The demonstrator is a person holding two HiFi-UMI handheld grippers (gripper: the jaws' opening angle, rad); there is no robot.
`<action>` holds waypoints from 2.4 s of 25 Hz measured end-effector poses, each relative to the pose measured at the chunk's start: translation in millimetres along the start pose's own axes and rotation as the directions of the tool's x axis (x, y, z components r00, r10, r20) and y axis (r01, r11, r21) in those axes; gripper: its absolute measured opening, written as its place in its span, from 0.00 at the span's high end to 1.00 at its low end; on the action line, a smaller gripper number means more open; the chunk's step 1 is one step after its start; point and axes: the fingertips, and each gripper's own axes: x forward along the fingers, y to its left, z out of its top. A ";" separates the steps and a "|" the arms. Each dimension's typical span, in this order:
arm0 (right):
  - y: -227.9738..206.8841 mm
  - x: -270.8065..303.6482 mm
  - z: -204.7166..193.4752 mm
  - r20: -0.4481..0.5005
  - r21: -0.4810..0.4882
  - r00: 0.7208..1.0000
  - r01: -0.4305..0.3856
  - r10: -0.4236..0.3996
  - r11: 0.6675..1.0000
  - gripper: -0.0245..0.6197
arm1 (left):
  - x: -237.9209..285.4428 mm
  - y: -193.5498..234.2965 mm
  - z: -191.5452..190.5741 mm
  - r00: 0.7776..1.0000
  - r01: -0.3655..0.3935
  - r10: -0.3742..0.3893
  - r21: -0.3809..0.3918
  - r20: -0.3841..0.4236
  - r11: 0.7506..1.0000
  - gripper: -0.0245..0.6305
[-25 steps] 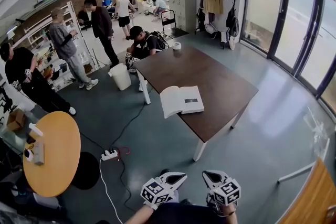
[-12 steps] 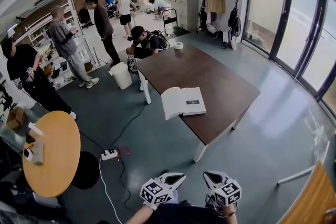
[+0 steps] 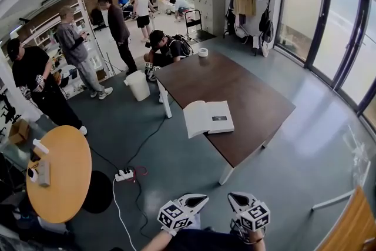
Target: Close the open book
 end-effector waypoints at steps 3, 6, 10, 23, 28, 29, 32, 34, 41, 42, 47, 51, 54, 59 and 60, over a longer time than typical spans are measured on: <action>-3.7 7.0 3.4 -0.007 0.004 1.000 -0.003 0.003 1.000 0.98 | 3.2 9.8 1.1 1.000 -0.004 0.004 -0.004 0.001 1.000 0.95; -7.9 11.6 7.0 -0.007 0.002 1.000 -0.002 0.002 1.000 0.98 | 3.1 16.2 4.2 1.000 -0.004 0.004 -0.009 0.000 1.000 0.95; -19.2 18.2 11.7 -0.019 0.005 1.000 0.009 -0.009 1.000 0.98 | 8.8 27.6 7.9 1.000 -0.003 0.003 -0.011 0.001 1.000 0.95; -34.1 47.6 32.7 -0.023 -0.012 1.000 -0.019 0.019 1.000 0.98 | 16.4 62.4 25.3 1.000 -0.023 0.023 -0.021 0.017 1.000 0.95; -38.4 62.0 42.0 -0.038 -0.023 0.999 -0.034 0.033 0.999 0.98 | 16.3 76.7 30.3 0.999 -0.034 0.034 -0.035 0.021 0.999 0.95; -40.1 64.6 42.8 -0.038 -0.026 0.999 -0.036 0.035 0.999 0.98 | 17.5 79.5 29.8 0.999 -0.034 0.035 -0.037 0.022 0.999 0.95; -45.7 72.8 44.3 -0.043 -0.031 0.998 -0.040 0.039 0.999 0.98 | 22.0 88.5 30.2 0.999 -0.036 0.037 -0.040 0.025 0.999 0.95; -48.1 77.8 47.1 -0.049 -0.031 0.998 -0.042 0.040 0.999 0.98 | 23.7 94.2 33.5 0.999 -0.036 0.037 -0.041 0.027 0.999 0.95; -55.3 101.1 64.6 -0.054 -0.041 0.997 -0.051 0.049 0.998 0.98 | 24.7 119.3 50.3 0.998 -0.032 0.034 -0.044 0.046 0.999 0.95; -56.0 104.5 67.7 -0.053 -0.042 0.997 -0.052 0.050 0.998 0.98 | 24.2 123.1 52.8 0.998 -0.033 0.035 -0.046 0.048 0.998 0.95; -61.8 120.8 76.6 -0.047 -0.035 0.997 -0.055 0.053 0.998 0.98 | 23.3 140.3 59.6 0.998 -0.031 0.033 -0.045 0.046 0.998 0.95; -62.8 134.2 83.6 -0.055 -0.035 0.997 -0.054 0.052 0.998 0.98 | 19.7 155.1 65.5 0.998 -0.034 0.037 -0.050 0.048 0.998 0.95; -60.7 146.6 89.1 -0.054 -0.044 0.997 -0.059 0.057 0.997 0.98 | 16.0 167.6 66.3 0.998 -0.035 0.038 -0.055 0.049 0.998 0.95; -58.1 168.7 95.0 -0.070 -0.040 0.996 -0.055 0.052 0.998 0.98 | 6.9 193.1 67.7 0.998 -0.039 0.042 -0.071 0.053 0.997 0.95; -57.4 172.4 97.5 -0.072 -0.039 0.996 -0.054 0.051 0.998 0.98 | 4.1 198.2 68.8 0.997 -0.042 0.046 -0.075 0.054 0.996 0.95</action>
